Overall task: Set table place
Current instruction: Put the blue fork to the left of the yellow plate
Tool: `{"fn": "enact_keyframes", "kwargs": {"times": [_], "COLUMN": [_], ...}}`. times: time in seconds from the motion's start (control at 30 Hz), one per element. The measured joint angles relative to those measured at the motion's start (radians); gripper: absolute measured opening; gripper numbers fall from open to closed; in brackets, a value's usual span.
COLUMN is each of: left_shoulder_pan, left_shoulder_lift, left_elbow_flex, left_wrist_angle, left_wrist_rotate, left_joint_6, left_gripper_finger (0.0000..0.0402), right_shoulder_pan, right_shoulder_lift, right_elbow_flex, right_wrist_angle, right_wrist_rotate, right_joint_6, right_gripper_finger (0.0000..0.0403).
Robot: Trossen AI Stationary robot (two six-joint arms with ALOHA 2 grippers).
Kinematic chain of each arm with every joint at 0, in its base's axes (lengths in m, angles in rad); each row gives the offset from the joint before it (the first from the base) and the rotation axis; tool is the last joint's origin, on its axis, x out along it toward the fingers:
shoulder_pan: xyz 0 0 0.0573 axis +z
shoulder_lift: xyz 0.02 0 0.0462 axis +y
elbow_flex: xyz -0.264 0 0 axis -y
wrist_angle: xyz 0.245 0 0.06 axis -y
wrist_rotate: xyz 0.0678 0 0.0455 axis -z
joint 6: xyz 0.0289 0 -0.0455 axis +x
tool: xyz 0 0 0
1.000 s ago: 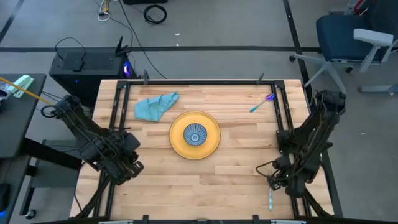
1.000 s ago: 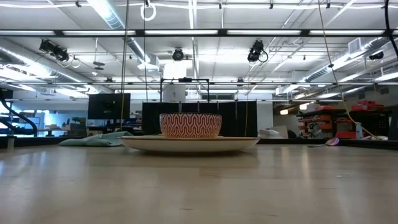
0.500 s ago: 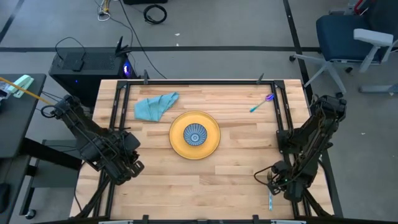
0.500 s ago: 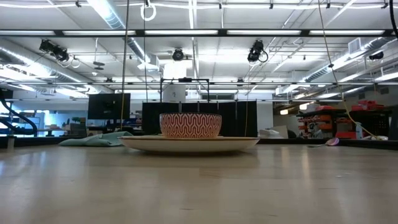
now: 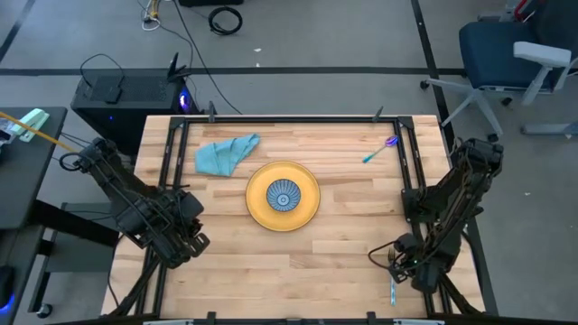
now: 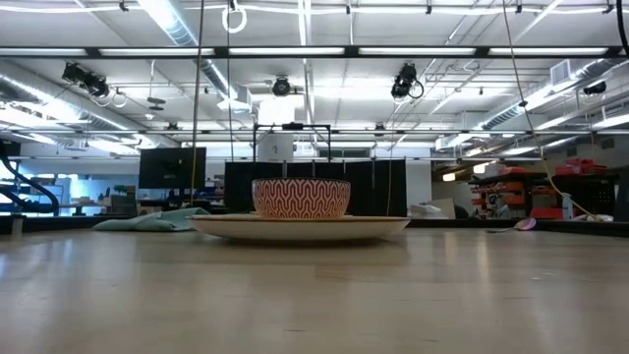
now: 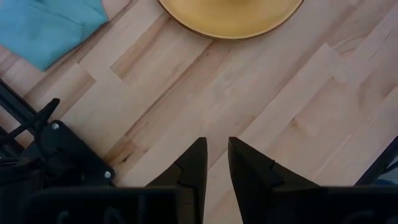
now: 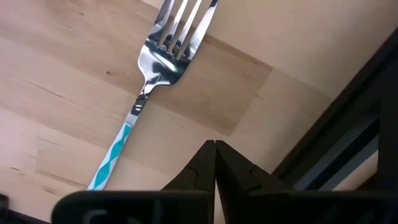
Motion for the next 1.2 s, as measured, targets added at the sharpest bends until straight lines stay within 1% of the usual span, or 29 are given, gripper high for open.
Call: {"fn": "enact_keyframes", "kwargs": {"times": [0.17,0.33,0.37,0.4,0.47,0.53,0.63,0.83,0.93,1.03,1.2], "left_shoulder_pan": [0.0,0.001,0.001,0.001,0.001,0.001,0.001,0.001,0.001,0.001,0.001], "left_shoulder_lift": [0.0,0.0,0.0,0.0,0.0,-0.001,-0.001,-0.001,-0.001,-0.001,-0.001], "left_elbow_flex": [0.0,0.0,0.0,0.0,0.0,0.0,0.0,0.0,0.0,0.0,0.0], "left_wrist_angle": [0.0,0.0,-0.001,0.0,-0.001,0.001,0.008,0.03,0.036,0.037,0.038], "left_wrist_rotate": [-0.045,-0.055,-0.055,-0.055,-0.055,-0.054,-0.054,-0.054,-0.054,-0.054,-0.054], "left_joint_6": [0.0,0.016,0.016,0.016,0.016,0.016,0.016,0.016,0.016,0.016,0.016], "left_gripper_finger": [0.0078,0.0078,0.0077,0.0076,0.0073,0.0071,0.0073,0.0079,0.0079,0.008,0.008], "right_shoulder_pan": [-0.023,-0.028,-0.029,-0.038,-0.051,-0.072,-0.125,-0.181,-0.186,-0.183,-0.184], "right_shoulder_lift": [0.022,0.018,0.018,0.019,0.018,0.015,0.016,0.014,0.013,0.013,0.013], "right_elbow_flex": [0.001,0.0,0.0,-0.002,0.001,0.002,0.0,0.0,0.0,0.0,0.0], "right_wrist_angle": [-0.021,-0.009,-0.008,-0.002,0.032,0.037,0.035,0.016,0.013,0.029,0.082], "right_wrist_rotate": [-0.008,-0.019,-0.002,0.041,0.066,0.039,0.027,-0.028,-0.061,-0.072,-0.074], "right_joint_6": [-0.065,-0.137,-0.196,-0.239,-0.3,-0.379,-0.489,-0.642,-0.674,-0.713,-0.852], "right_gripper_finger": [0.0017,0.0016,0.0017,0.0017,0.0017,0.0017,0.0017,0.0017,0.0017,0.0017,0.0017]}}
